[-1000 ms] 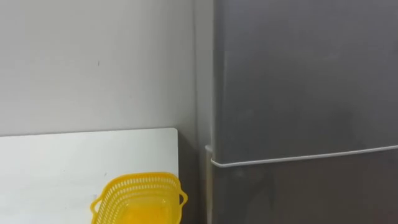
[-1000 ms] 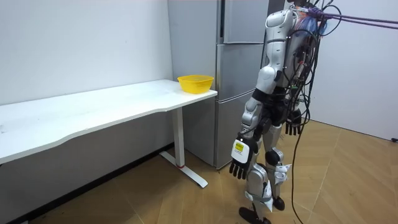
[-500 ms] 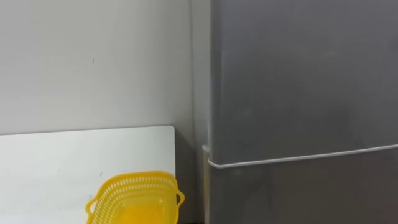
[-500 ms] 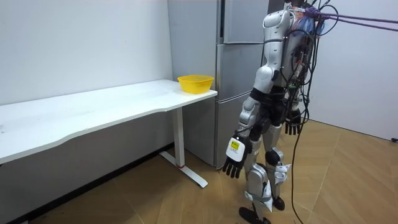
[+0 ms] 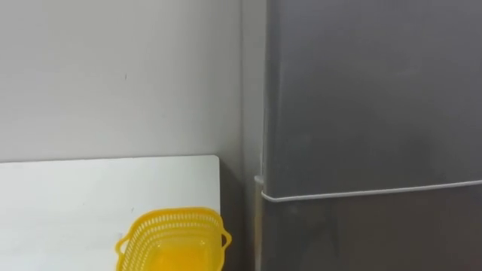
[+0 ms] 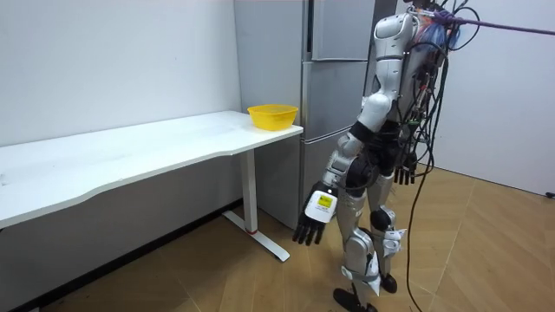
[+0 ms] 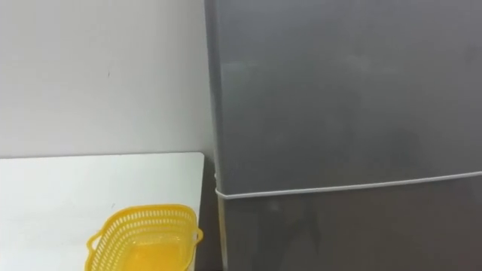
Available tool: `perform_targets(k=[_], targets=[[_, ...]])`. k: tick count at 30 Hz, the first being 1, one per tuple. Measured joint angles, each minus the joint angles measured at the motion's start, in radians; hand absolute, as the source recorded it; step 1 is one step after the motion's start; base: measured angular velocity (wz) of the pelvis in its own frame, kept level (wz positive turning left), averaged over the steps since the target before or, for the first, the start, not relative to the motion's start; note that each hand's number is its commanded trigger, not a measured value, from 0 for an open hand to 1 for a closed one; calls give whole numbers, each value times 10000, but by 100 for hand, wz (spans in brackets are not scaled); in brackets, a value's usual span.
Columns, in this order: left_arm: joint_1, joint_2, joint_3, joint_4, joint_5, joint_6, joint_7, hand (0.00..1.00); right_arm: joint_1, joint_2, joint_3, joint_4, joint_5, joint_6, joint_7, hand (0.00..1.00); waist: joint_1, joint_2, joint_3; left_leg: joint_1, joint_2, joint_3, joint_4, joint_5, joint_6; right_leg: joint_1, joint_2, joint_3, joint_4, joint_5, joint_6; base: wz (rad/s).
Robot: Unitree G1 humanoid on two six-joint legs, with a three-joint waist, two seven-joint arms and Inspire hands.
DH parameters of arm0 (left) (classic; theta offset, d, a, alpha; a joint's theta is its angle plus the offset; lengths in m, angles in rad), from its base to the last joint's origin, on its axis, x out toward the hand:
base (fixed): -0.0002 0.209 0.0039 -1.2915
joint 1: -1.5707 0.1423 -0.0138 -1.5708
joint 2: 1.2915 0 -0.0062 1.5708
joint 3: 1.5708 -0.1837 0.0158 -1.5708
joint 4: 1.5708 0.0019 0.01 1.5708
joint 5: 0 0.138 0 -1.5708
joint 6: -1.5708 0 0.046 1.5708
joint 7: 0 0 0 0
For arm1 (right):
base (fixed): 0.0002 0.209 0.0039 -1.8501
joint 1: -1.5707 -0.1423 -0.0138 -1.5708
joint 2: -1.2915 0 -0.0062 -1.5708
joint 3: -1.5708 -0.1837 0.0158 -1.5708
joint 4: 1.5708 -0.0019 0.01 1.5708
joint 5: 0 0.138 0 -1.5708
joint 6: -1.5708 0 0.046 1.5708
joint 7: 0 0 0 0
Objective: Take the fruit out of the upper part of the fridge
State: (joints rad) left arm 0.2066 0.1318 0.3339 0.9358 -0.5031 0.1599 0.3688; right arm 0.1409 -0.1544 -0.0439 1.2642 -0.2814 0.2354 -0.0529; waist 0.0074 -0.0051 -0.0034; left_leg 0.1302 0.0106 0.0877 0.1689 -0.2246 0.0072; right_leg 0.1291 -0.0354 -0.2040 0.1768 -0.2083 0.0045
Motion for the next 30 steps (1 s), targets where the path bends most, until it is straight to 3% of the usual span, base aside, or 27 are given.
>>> perform_targets(k=[3, 7, 11, 16, 19, 22, 27, 29, 30], targets=[[59, 4, 209, -1287, -567, -153, 954, 0, 154, 0, 0, -300, 51, -92, -32, 0, 52, 56, -8, -15, -6, -78, 33, 1, -2, -39, 4, -9, 98, 2, -8, 0], [102, -5, 452, -3318, -517, -592, 2064, 0, 343, -5, -225, -562, 72, -253, -143, 0, 266, 216, -98, -23, -22, -94, 42, 1, 0, -78, -7, -33, 94, 8, -13, -4], [56, -8, 799, -5189, -316, -815, 3334, 0, 382, -4, -199, -612, 92, -428, -234, 0, 282, 233, -105, -54, -21, -125, 21, 1, 0, -120, 8, 14, 100, 9, -14, 0], [31, -16, 1049, -8392, -189, -1436, 4461, 0, 430, 7, -217, -613, 10, -720, -320, 0, 298, 224, -100, -100, -35, -176, 11, 3, 2, -157, -1, -13, 105, 9, -14, 0], [25, 3, 1075, -9599, 21, -1687, 4434, 0, 427, 9, -223, -590, 8, -752, -324, 0, 241, 220, -80, -56, -37, -175, 8, 3, 2, -66, -1, -7, 89, 9, -14, 0], [-31, 2, 943, -10596, 733, -1686, 4372, 0, 438, 49, -235, -540, -181, -862, -319, 0, 211, 169, -38, -59, -37, -194, 22, 1, 1, -104, -2, -36, 57, 8, -14, 0], [-88, 128, 703, -13108, 1443, -1836, 3397, 0, 567, 64, -226, -413, -379, -939, -261, 0, 61, 164, -19, -155, -83, -449, 28, 0, 9, -47, -9, -183, -78, 30, 3, 10], [-175, 213, 549, -13611, 1465, -1845, 2974, 0, 507, 40, -234, -274, -380, -930, -178, 0, -29, 215, 16, -182, -75, -458, 115, -1, 8, -66, -7, -184, -86, 30, 2, 5], [-391, 261, 350, -13735, 1470, -1846, 2582, 0, 429, 2, -236, -220, -387, -925, -113, 0, -35, 252, 80, -246, -75, -458, 182, -3, 9, -72, -13, -186, -81, 30, 0, 0]])
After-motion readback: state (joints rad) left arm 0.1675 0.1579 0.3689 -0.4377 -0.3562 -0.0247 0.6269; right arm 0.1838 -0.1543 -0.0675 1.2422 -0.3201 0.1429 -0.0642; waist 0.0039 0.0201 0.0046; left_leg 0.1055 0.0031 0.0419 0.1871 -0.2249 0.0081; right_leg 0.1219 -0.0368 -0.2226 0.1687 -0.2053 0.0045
